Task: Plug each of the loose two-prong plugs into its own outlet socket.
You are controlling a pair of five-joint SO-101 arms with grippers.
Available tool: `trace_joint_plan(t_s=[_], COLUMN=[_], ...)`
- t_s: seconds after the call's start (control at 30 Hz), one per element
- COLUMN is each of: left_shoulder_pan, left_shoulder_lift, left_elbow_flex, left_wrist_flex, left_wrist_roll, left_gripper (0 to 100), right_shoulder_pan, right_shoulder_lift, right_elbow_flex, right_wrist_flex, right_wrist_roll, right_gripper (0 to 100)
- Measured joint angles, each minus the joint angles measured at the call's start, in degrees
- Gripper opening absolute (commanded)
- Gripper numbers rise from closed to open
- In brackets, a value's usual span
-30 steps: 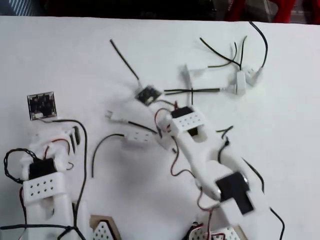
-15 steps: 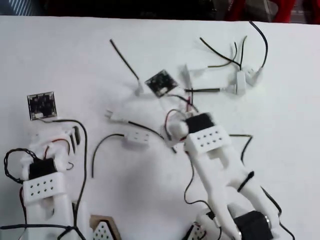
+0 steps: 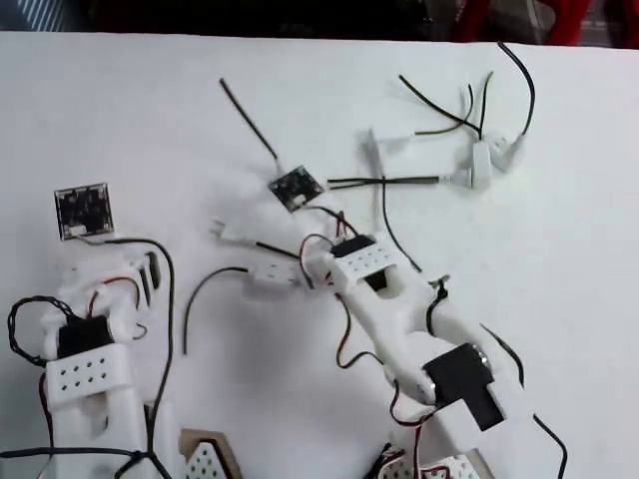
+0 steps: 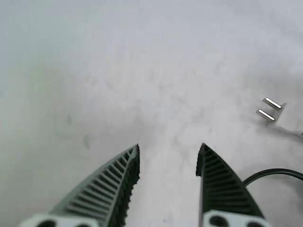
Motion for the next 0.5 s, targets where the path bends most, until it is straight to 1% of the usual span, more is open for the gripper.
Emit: trace_joint_plan(t_s=[0.27,0.3,0.4,0.43,0.5], left_shoulder_pan=[0.0,0.0,0.0,0.0,0.0], left_shoulder_lift=[0.0,0.0,0.0,0.0,0.0], left_elbow_flex=[0.0,0.0,0.0,0.0,0.0], left_wrist_flex=[0.0,0.0,0.0,0.0,0.0], left_wrist_roll=[0.0,0.0,0.0,0.0,0.0], left_gripper=[21,21,21,21,21], right_shoulder_pan=[0.0,0.0,0.0,0.1,0.1], right_shoulder_lift=[0.4,0.4,0.5,0.5,0.5], right_elbow_flex=[-0.3,-0.4,-0.7,-0.8,-1.0], right_wrist_flex=[0.7,1.1,2.3,2.3,2.5], right_wrist_roll=[0.4,1.3,5.1,5.8,6.5], right_gripper=[9.4,8.4,0.9,2.3,1.5])
